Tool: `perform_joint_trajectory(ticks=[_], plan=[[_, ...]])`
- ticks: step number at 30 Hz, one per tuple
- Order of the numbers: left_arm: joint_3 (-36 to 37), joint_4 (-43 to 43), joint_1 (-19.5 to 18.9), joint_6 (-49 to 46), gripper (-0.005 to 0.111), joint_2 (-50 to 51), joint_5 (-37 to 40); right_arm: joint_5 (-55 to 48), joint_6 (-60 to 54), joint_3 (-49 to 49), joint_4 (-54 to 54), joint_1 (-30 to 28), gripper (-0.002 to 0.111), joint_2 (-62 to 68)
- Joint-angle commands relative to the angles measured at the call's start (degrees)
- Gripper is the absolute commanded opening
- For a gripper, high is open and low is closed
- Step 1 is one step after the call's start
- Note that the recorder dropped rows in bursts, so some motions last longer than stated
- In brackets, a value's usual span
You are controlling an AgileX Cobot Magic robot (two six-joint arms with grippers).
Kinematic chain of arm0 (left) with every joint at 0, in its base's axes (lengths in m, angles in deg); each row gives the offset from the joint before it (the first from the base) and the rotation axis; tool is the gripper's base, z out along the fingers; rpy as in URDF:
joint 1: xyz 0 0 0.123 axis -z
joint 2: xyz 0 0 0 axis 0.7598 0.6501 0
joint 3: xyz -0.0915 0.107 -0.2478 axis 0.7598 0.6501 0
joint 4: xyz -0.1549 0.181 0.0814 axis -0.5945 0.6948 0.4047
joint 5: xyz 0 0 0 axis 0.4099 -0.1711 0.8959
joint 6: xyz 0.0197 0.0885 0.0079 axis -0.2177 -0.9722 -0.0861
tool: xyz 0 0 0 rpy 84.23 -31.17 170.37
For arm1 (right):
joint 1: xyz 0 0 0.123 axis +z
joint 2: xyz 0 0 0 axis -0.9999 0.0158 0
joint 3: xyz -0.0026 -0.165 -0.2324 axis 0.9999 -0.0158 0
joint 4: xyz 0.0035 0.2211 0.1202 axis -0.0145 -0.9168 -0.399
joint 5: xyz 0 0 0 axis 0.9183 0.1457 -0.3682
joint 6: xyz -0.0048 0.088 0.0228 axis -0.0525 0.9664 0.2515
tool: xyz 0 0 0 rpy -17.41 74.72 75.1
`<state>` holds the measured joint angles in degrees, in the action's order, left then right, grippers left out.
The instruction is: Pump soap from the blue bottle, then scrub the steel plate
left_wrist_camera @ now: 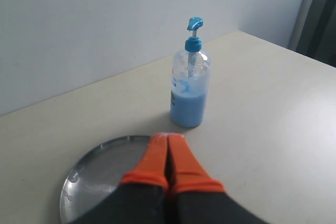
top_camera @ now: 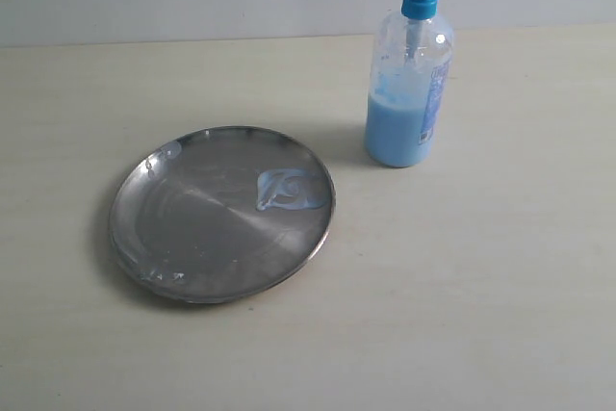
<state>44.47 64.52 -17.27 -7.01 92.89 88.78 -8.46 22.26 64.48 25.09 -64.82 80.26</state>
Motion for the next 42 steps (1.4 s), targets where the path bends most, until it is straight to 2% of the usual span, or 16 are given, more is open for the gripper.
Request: perform_joint_trajectory(ticks=[1,17,31,34,42], plan=[[0.5,-0.18,-0.21,-0.19,0.0,-0.19,-0.23,0.79,-0.01,-0.18,0.0,0.12,0.0,-0.49],[1.61,0.73,-0.21,-0.74,0.0,-1.8,-0.55,0.79,-0.01,-0.18,0.0,0.12,0.0,-0.49],[12.37,3.71,-0.45,-0.74,0.0,-11.3,-16.08,0.79,0.1,-0.18,0.0,0.12,0.0,-0.49],[14.93,3.8,-2.22,-0.63,0.0,-12.98,-18.59,0.79,0.1,-0.18,0.0,0.12,0.0,-0.49],[22.19,3.8,-11.74,2.22,0.0,-17.68,-21.62,1.44,0.09,-0.18,0.0,0.12,0.0,-0.49]])
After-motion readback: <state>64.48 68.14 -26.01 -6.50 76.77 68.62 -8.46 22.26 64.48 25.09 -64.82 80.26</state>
